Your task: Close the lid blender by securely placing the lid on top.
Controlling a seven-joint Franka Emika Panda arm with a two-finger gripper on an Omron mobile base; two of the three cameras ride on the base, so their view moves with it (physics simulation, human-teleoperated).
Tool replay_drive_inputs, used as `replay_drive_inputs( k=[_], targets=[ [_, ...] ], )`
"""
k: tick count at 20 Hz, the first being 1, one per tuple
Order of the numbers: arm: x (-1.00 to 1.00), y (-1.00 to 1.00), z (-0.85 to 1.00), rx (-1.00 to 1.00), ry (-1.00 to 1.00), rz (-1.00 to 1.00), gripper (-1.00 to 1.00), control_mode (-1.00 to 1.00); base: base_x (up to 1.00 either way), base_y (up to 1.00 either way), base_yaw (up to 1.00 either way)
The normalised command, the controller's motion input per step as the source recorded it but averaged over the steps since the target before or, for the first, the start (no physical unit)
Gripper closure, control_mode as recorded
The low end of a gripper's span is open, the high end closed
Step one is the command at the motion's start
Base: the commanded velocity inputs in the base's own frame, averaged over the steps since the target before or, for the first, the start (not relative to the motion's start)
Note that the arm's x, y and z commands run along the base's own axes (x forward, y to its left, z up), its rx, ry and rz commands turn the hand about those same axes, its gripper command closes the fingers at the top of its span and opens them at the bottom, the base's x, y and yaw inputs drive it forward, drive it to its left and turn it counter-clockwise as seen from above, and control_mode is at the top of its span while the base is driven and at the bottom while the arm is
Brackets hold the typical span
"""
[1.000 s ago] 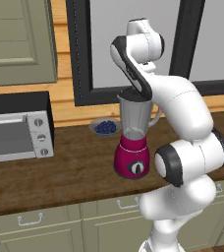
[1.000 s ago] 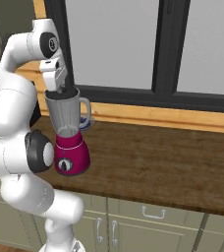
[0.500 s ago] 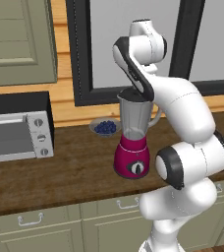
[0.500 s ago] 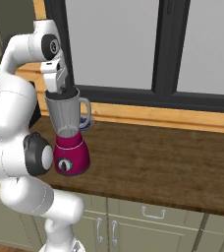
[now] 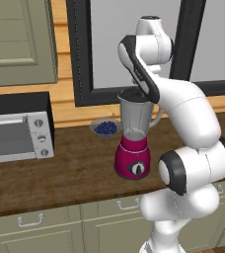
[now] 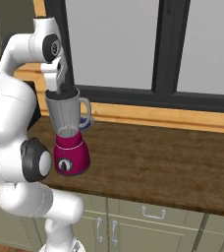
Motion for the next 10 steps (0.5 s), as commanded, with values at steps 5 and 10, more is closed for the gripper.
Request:
replay_drive_inputs(
  k=[5,10],
  targets=[
    [-0.09,-0.08,0.38,0.04,-0.02,0.00,-1.00,-1.00,0.00,0.00,0.00],
    [-0.08,-0.37,0.09,0.06,-0.03,0.00,-1.00,-1.00,0.00,0.00,0.00]
  ],
)
